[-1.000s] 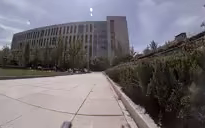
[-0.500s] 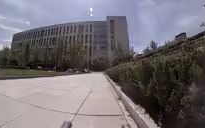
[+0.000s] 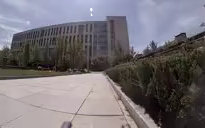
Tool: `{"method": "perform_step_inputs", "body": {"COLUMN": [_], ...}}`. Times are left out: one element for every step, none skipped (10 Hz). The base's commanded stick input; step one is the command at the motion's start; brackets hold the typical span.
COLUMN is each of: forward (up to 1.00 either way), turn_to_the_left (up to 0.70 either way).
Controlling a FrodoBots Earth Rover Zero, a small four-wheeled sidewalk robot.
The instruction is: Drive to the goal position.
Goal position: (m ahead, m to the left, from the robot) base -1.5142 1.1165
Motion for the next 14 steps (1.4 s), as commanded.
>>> {"method": "perform_step_inputs", "body": {"forward": [0.03, 0.01, 0.01, 0.03, 0.04, 0.04, 0.04, 0.04, 0.04, 0.04, 0.00, 0.04, 0.02, 0.00], "turn_to_the_left": [0.00, 0.00, 0.00, 0.00, 0.00, 0.00, 0.00, 0.00, 0.00, 0.00, 0.00, 0.00, 0.00, 0.00]}}
